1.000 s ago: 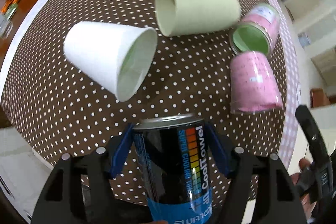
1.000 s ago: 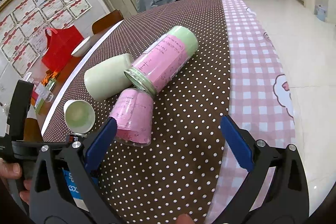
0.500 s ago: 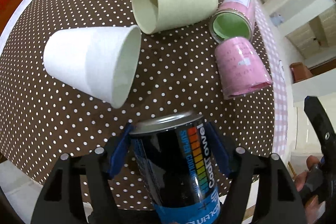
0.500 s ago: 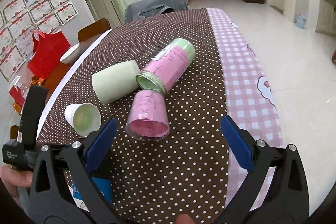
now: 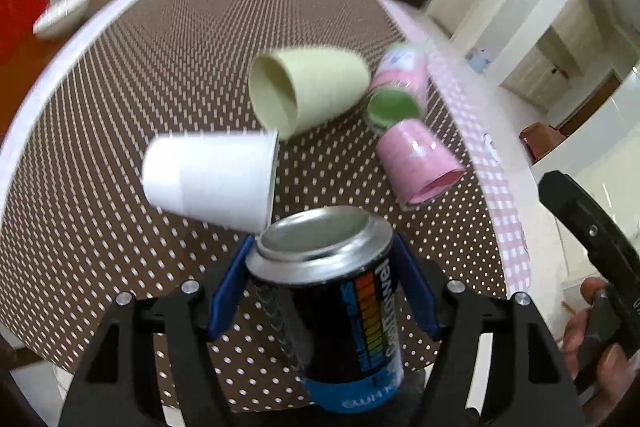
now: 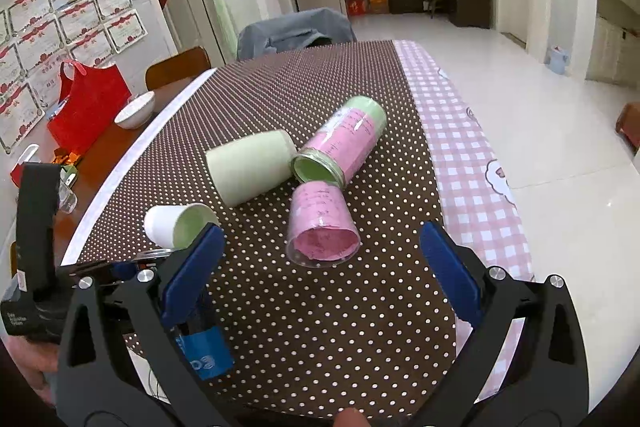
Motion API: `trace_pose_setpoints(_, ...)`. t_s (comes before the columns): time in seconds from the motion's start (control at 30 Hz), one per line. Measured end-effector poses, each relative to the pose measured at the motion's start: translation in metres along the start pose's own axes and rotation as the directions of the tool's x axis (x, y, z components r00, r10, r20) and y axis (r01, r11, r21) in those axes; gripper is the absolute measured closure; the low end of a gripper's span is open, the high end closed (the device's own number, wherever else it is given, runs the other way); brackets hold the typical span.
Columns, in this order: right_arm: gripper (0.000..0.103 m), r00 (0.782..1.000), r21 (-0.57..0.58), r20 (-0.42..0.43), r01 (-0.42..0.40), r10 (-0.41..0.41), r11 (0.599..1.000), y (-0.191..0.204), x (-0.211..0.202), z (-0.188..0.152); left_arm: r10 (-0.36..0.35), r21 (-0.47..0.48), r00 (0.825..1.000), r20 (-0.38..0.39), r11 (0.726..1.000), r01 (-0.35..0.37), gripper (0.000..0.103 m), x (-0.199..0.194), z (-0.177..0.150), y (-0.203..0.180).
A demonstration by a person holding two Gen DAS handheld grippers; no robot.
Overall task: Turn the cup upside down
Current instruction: 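Rotate the held can with the left gripper so its metal end faces up, then lower the can upright onto the tablecloth beside the white cup with the left gripper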
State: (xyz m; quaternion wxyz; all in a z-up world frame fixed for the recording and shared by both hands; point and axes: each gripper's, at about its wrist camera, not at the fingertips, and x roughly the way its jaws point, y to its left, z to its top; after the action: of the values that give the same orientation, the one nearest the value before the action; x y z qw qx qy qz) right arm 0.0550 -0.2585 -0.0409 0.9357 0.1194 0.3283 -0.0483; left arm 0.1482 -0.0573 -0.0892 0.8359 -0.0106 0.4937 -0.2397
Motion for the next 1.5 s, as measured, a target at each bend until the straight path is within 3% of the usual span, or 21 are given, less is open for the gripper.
trace_pose_setpoints(0.13, 0.006, 0.998, -0.006, 0.053, -0.022, 0.022, 1.000, 0.000, -0.013, 0.000, 0.039, 0.062, 0.992, 0.117, 0.997, -0.046, 0.035, -0.006, -0.003, -0.023)
trace_pose_setpoints(0.3, 0.006, 0.993, -0.013, 0.103, -0.060, 0.061, 0.998, -0.010, -0.024, -0.001, 0.090, 0.087, 0.968, 0.235, 0.990, -0.113, 0.036, -0.011, -0.011, -0.033)
trace_pose_setpoints(0.53, 0.006, 0.982, -0.012, 0.158, -0.102, 0.103, 0.995, -0.024, -0.043, -0.005, 0.135, 0.086, 0.948, 0.289, 0.982, -0.166, 0.036, -0.021, -0.021, -0.046)
trace_pose_setpoints(0.77, 0.006, 0.971, 0.036, 0.216, -0.111, 0.100, 0.993, -0.045, -0.061, -0.011, 0.153, 0.148, 0.930, 0.335, 0.966, -0.212, 0.036, -0.048, -0.017, -0.072)
trace_pose_setpoints(1.0, 0.006, 0.966, 0.062, 0.234, -0.129, 0.111, 0.990, -0.056, -0.064, -0.014, 0.166, 0.154, 0.927, 0.336, 0.961, -0.228, 0.036, -0.052, -0.015, -0.082)
trace_pose_setpoints(1.17, 0.006, 0.969, 0.079, 0.225, -0.123, 0.103, 0.989, -0.061, -0.057, -0.017, 0.174, 0.166, 0.938, 0.300, 0.959, -0.231, 0.036, -0.030, -0.016, -0.084)
trace_pose_setpoints(1.37, 0.006, 0.972, 0.081, 0.217, -0.110, 0.090, 0.991, -0.063, -0.054, -0.019, 0.204, 0.168, 0.933, 0.298, 0.950, -0.262, 0.036, -0.012, -0.016, -0.083)
trace_pose_setpoints(1.5, 0.006, 0.974, 0.078, 0.207, -0.110, 0.091, 0.991, -0.063, -0.050, -0.020, 0.217, 0.171, 0.938, 0.270, 0.948, -0.268, 0.036, 0.005, -0.017, -0.079)
